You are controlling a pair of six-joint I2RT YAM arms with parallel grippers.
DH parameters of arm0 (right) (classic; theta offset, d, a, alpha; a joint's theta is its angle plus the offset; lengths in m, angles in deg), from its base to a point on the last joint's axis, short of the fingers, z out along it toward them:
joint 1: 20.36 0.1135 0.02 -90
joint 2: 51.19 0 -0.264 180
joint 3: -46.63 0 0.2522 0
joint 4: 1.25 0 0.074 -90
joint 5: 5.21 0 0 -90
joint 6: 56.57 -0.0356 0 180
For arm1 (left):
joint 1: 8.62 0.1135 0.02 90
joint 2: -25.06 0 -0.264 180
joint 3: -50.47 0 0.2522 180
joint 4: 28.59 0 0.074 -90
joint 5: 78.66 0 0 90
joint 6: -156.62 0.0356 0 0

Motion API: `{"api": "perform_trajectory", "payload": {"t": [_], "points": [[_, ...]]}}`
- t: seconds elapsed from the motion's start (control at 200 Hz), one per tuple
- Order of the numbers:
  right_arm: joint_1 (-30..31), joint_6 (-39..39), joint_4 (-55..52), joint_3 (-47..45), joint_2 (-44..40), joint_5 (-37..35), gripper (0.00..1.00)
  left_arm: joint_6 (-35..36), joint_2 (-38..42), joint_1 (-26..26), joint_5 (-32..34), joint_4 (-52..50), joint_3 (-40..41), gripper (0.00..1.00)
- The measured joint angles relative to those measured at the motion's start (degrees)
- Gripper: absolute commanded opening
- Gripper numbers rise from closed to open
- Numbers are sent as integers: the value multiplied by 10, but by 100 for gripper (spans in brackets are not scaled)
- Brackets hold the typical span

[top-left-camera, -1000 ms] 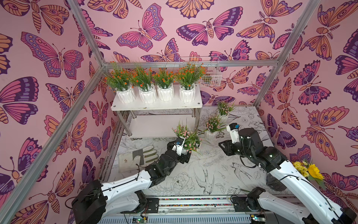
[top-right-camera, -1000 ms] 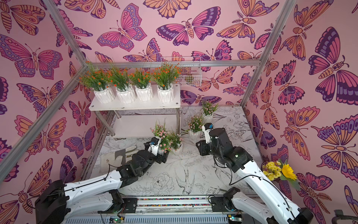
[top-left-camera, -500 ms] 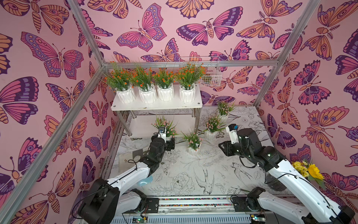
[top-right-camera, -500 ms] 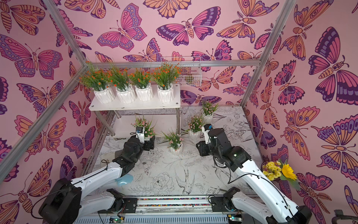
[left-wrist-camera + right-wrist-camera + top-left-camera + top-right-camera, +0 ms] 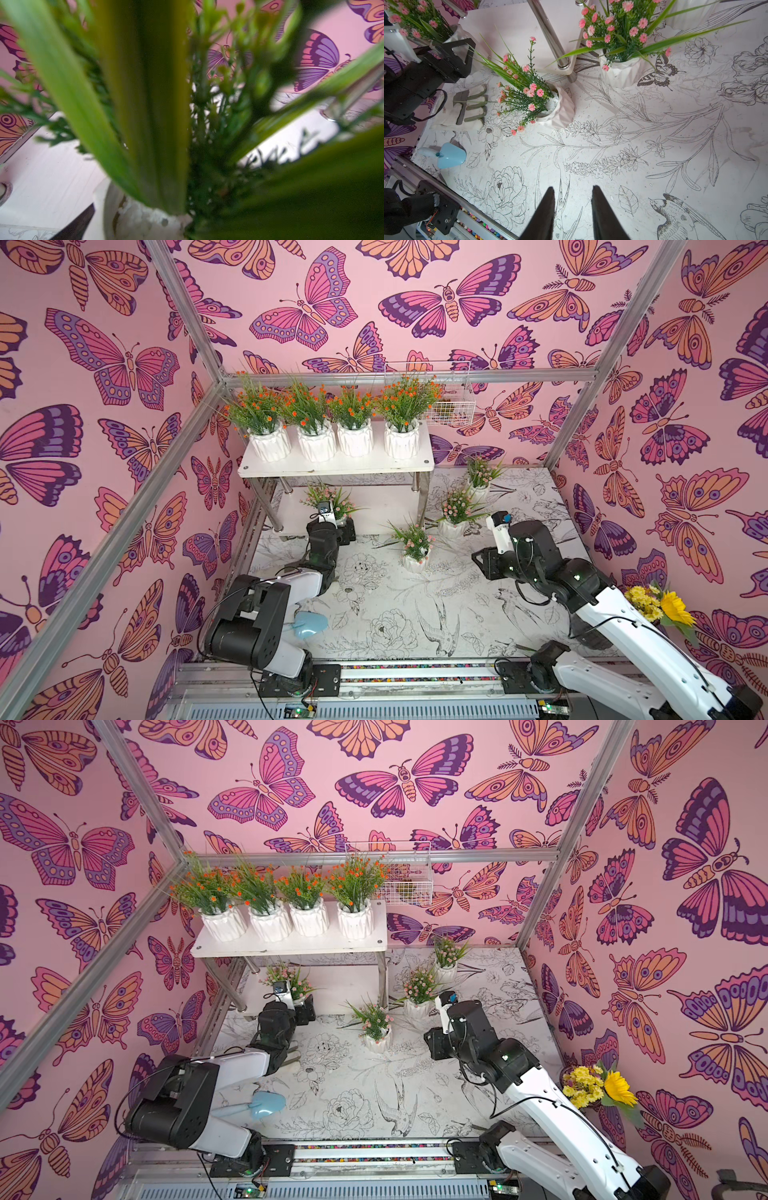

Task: Place the baby's breath potted plants on the rack by color
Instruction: Place the baby's breath potted plant on the rack.

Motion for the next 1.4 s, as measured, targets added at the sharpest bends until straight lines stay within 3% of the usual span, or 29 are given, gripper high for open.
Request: {"api": "perform_trajectory", "payload": {"t": [0.31,0.786,0.891,0.996,1.167,1.397], "points": [[0,0,-4,-3,-9,-4,32,-7,-61,45,47,49,-37,42],[-3,0,-8,-10,-28,-4,32,-9,-111,56,154,26,-111,44],[-3,0,-10,-10,-36,-5,32,-9,-112,59,162,13,-121,51],[-3,0,-10,-10,-40,-7,32,-10,-112,60,166,1,-126,67],[-3,0,-13,-10,-43,-9,33,-13,-116,60,170,-16,-132,70],[-3,1,-15,-10,-43,-10,33,-15,-122,60,172,-34,-140,84]]}}
